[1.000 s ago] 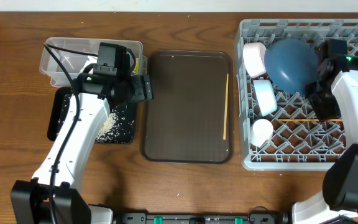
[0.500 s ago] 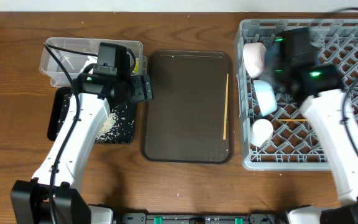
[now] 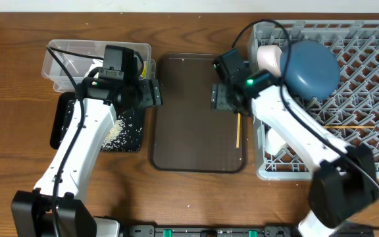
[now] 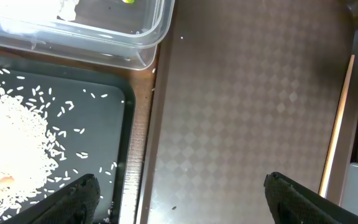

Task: Sort waste into correct bins and load items into the dishwasher rack
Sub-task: 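Grasp the second wooden chopstick on the tray with right gripper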

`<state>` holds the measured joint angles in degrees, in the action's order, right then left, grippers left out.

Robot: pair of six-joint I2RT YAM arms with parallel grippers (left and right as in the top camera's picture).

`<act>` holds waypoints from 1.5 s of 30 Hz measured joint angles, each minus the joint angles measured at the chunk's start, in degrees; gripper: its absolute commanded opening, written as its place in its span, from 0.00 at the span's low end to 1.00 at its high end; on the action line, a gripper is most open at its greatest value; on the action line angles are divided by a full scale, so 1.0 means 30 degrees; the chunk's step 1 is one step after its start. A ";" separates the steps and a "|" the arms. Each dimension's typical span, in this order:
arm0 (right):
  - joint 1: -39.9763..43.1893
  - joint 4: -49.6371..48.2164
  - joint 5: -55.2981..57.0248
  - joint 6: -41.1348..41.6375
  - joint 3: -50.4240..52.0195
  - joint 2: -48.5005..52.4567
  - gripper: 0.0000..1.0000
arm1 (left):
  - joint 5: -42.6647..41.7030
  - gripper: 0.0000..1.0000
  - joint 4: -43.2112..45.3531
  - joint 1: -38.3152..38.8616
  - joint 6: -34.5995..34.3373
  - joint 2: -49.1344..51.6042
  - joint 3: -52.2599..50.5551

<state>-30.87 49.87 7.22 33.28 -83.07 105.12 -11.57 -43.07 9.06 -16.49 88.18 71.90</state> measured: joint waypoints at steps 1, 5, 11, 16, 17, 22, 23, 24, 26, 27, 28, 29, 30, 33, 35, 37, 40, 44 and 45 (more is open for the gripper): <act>0.0000 0.0102 -0.0073 -0.0036 0.0000 0.0364 0.79 | 0.0000 0.88 0.0007 0.0000 -0.0007 0.0000 0.0000; 0.0000 0.0495 -0.0131 -0.0168 -0.0007 0.1166 0.77 | 0.0000 0.88 0.0000 0.0000 0.0000 0.0000 0.0000; 0.0000 0.0801 -0.0437 -0.0306 -0.0007 0.2703 0.76 | 0.0000 0.88 0.0000 0.0000 -0.0007 0.0000 0.0000; 0.0022 0.0823 -0.0962 -0.0393 -0.0007 0.3781 0.76 | 0.0000 0.88 0.0007 0.0000 -0.0007 0.0000 0.0000; 0.0058 0.0852 -0.1093 -0.0430 -0.0007 0.3942 0.76 | 0.0000 0.88 0.0000 0.0000 -0.0007 0.0000 0.0000; 0.0517 0.0933 -0.1676 -0.0517 -0.0007 0.4262 0.73 | 0.0000 0.88 0.0000 0.0000 -0.0007 0.0000 0.0000; 0.0576 0.0933 -0.1763 -0.0605 -0.0007 0.4262 0.72 | 0.0000 0.88 0.0000 0.0000 -0.0007 0.0000 0.0000; 0.0656 0.0933 -0.1821 -0.0707 -0.0007 0.4262 0.71 | -0.0007 0.88 0.0000 0.0000 -0.0007 0.0000 0.0000; 0.0721 0.0933 -0.1938 -0.0896 -0.0007 0.4262 0.70 | -0.0007 0.88 0.0000 0.0000 -0.0007 0.0000 0.0000; 0.0714 0.0933 -0.2011 -0.0984 -0.0007 0.4262 0.69 | 0.0000 0.88 0.0000 0.0000 0.0000 0.0000 0.0000; 0.0714 0.0933 -0.2135 -0.1100 -0.0007 0.4269 0.68 | 0.0000 0.88 0.0000 0.0000 -0.0007 0.0000 0.0000; 0.0714 0.0940 -0.2215 -0.1231 -0.0007 0.4306 0.68 | 0.0000 0.88 0.0000 0.0000 -0.0007 0.0000 0.0000; 0.0714 0.0947 -0.2339 -0.1326 -0.0007 0.4357 0.67 | -0.0007 0.88 0.0000 0.0000 0.0000 0.0000 0.0000; 0.0714 0.1027 -0.2659 -0.1617 -0.0007 0.4758 0.60 | 0.0000 0.88 0.0000 0.0000 -0.0007 0.0000 0.0000; 0.0721 0.1100 -0.2696 -0.1785 -0.0051 0.4830 0.53 | 0.0000 0.88 0.0000 0.0000 -0.0007 0.0000 0.0000; 0.0787 0.1158 -0.2732 -0.1865 -0.0066 0.4830 0.44 | 0.0000 0.88 0.0007 0.0000 0.0000 0.0000 0.0000; 0.0984 0.1239 -0.2973 -0.1909 -0.0073 0.4830 0.34 | 0.0000 0.88 0.0000 0.0000 -0.0007 0.0000 0.0000; 0.1107 0.1297 -0.3053 -0.1923 -0.0073 0.4830 0.27 | 0.0000 0.88 0.0000 0.0000 -0.0007 0.0000 0.0000; 0.1107 0.1297 -0.3075 -0.1953 -0.0073 0.4830 0.26 | -0.0007 0.88 0.0000 0.0000 0.0000 0.0000 0.0000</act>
<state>-27.55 53.76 -2.00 27.42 -83.29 119.61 -11.60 -43.07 9.06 -16.49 88.18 71.90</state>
